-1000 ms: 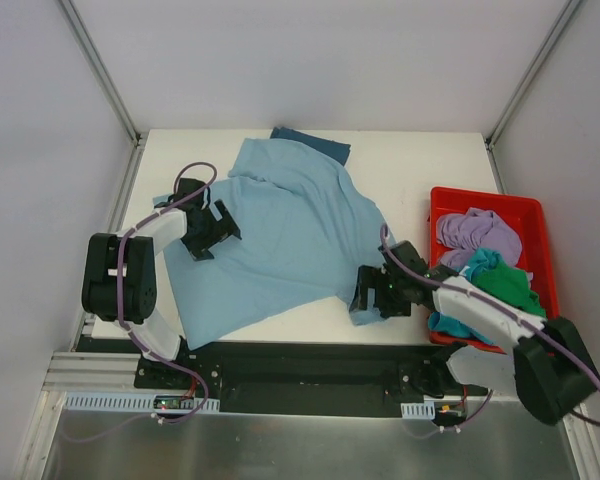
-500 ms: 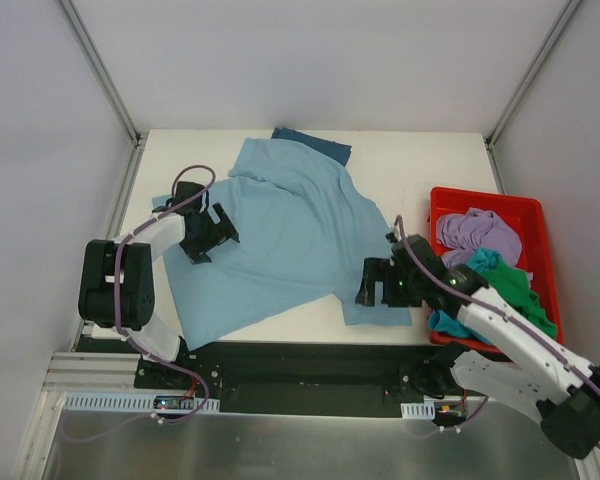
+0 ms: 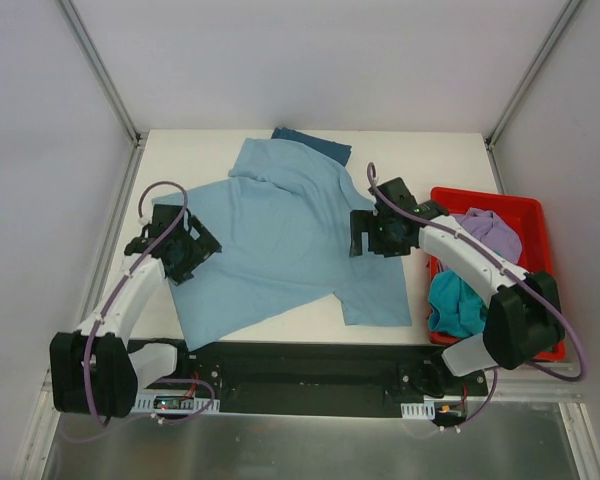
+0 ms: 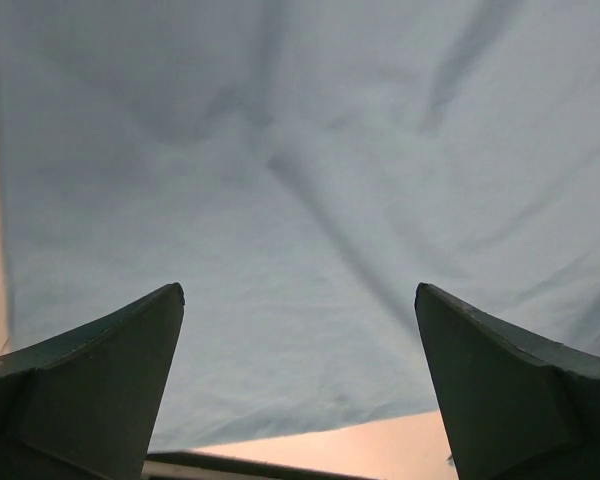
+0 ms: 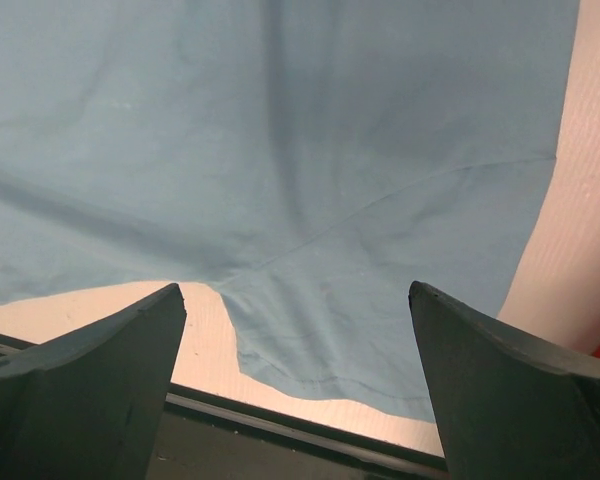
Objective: Fold and stack the t-shirts
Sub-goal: Flatten out the tshirt
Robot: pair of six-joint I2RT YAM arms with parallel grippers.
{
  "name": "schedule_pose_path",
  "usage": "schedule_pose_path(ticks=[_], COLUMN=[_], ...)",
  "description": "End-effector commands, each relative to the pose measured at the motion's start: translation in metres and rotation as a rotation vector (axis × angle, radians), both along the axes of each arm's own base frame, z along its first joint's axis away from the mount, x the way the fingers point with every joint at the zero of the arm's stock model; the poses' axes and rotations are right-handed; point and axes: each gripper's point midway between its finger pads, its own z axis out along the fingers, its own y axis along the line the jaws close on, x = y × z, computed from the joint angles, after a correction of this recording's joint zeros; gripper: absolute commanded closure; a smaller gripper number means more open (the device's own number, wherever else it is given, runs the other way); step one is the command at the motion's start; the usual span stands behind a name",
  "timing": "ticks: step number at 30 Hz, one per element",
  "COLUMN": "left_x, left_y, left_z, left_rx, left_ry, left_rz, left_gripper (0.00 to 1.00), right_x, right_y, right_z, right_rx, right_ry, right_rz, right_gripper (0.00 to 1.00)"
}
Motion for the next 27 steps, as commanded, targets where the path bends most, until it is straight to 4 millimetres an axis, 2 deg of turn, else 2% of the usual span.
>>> schedule_pose_path(ticks=[1, 3, 5, 7, 9, 12, 17, 21, 24, 27], left_x=[-0.081, -0.104, -0.116, -0.115, -0.103, -0.074, -0.023, 0.031, 0.075, 0.116], left_y=[0.020, 0.026, 0.023, 0.020, 0.017, 0.014, 0.021, 0.016, 0.019, 0.009], left_z=[-0.032, -0.040, -0.049, -0.055, -0.056, -0.057, -0.066, -0.062, -0.059, -0.060], left_rx=[0.047, 0.069, 0.044, 0.028, 0.023, 0.023, 0.094, 0.103, 0.140, 0.111], left_ry=[0.216, 0.254, 0.268, 0.266, 0.258, 0.231, 0.270, 0.263, 0.232, 0.208], left_rz=[0.153, 0.185, 0.200, 0.211, 0.181, 0.137, 0.107, 0.039, 0.017, -0.040], left_gripper=[0.01, 0.01, 0.01, 0.01, 0.01, 0.01, 0.01, 0.01, 0.01, 0.01], right_x=[-0.019, -0.033, -0.047, -0.054, -0.058, -0.057, -0.053, -0.042, -0.030, -0.020], right_y=[-0.020, -0.020, -0.011, 0.000, 0.005, 0.008, 0.002, -0.004, -0.007, -0.006], right_z=[-0.002, -0.014, -0.026, -0.036, -0.046, -0.055, -0.064, -0.066, -0.063, -0.059], right_rx=[-0.026, 0.001, 0.062, 0.120, 0.143, 0.150, 0.110, 0.088, 0.099, 0.135], right_ry=[0.010, 0.031, 0.066, 0.106, 0.144, 0.160, 0.159, 0.138, 0.130, 0.115], right_rz=[-0.014, 0.001, 0.044, 0.080, 0.092, 0.092, 0.057, 0.034, 0.002, -0.013], right_gripper=[0.04, 0.04, 0.04, 0.04, 0.04, 0.04, 0.04, 0.04, 0.04, 0.04])
